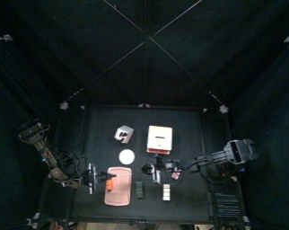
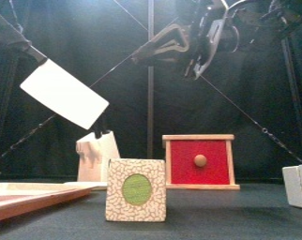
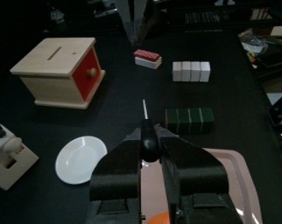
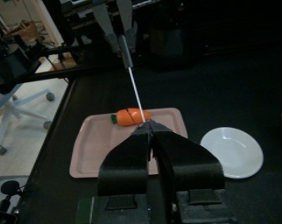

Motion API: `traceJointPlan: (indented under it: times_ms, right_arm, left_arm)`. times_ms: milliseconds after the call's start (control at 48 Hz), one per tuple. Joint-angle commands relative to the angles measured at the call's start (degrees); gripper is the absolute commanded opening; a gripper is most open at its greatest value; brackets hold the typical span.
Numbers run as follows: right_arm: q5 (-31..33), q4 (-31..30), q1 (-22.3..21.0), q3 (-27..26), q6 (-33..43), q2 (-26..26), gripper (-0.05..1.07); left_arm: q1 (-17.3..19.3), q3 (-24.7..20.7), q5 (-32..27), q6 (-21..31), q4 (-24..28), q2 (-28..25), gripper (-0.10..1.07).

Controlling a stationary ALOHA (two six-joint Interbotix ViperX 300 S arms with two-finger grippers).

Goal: Grab cleaver with both hands

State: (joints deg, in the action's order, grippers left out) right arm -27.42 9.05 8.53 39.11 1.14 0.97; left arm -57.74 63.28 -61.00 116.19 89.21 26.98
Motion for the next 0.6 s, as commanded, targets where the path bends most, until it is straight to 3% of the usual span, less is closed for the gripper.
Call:
traceJointPlan:
  times_ms: [0,167,312,583]
  right_arm:
    - [-0.7,0.2,0.4,-3.9,0.1,-2.3,0.30]
    - [-0.6,0.4,0.5,-8.0,0.1,-7.2,0.52]
    - [-0.2,0.3,0.6,-10.9,0.1,-10.3,0.68]
    - [3.6,0.0,0.3,-14.9,0.0,-14.9,0.73]
  left_arm:
    - [-2.8,-1.0,-3.9,1.7,0.7,-2.5,0.43]
    - [-7.5,-1.6,-9.8,4.8,-0.3,-6.8,0.43]
    - [-9.1,-2.2,-12.2,6.6,-1.6,-9.2,0.43]
    - [-9.7,-3.5,-12.9,6.9,-2.5,-10.5,0.43]
